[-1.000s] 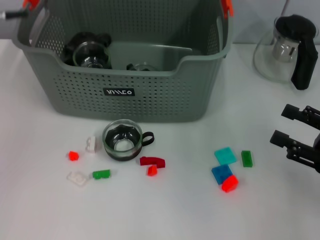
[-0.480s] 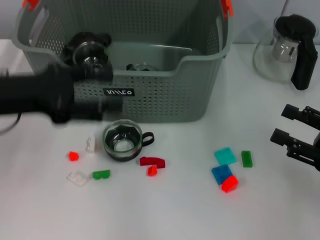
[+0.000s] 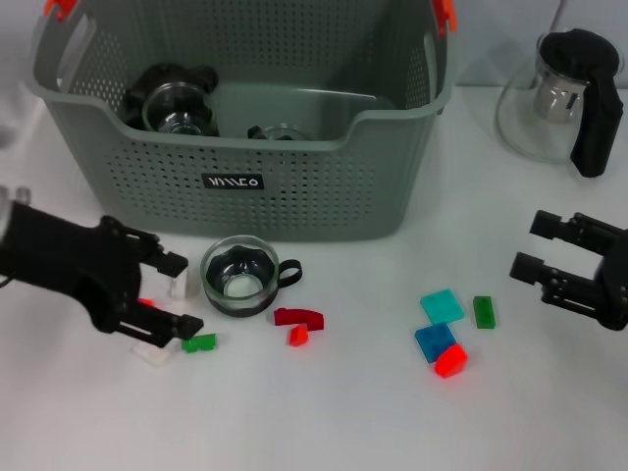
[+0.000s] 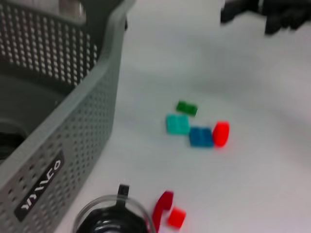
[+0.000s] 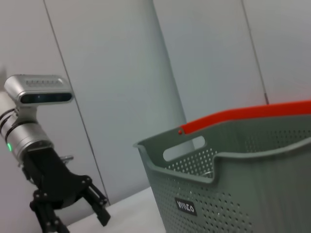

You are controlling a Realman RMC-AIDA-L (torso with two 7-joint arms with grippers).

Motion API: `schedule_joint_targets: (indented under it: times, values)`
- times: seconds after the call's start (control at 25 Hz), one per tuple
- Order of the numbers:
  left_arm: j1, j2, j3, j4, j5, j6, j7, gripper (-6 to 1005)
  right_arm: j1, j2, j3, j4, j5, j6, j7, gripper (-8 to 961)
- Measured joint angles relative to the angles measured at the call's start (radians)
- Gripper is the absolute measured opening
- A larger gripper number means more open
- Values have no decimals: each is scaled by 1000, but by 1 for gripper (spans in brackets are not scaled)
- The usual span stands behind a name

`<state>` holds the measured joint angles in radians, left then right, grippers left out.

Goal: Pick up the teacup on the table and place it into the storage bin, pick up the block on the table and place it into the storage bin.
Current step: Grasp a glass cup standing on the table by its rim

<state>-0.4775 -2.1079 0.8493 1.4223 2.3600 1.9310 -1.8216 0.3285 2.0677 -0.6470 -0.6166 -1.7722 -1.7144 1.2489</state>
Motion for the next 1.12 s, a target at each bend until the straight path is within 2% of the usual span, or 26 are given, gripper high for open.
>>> schedule_joint_targets:
  times: [0.16,0.28,0.76,1.12]
  values:
    - [-30,-39,81,61,114,-54,-10,779,13,0,0,0,-8,15,16,760]
    - [-53,-57,148,63,180,-106,-18,779,18,0,0,0,-9,17,28,759]
    - [-55,-61,477,58,289,-291,-57,776,29,0,-1,-1,-31,17,70,759]
    - [-55,-64,631,-6,368,-394,-78,746,28,0,0,2,-32,14,71,759]
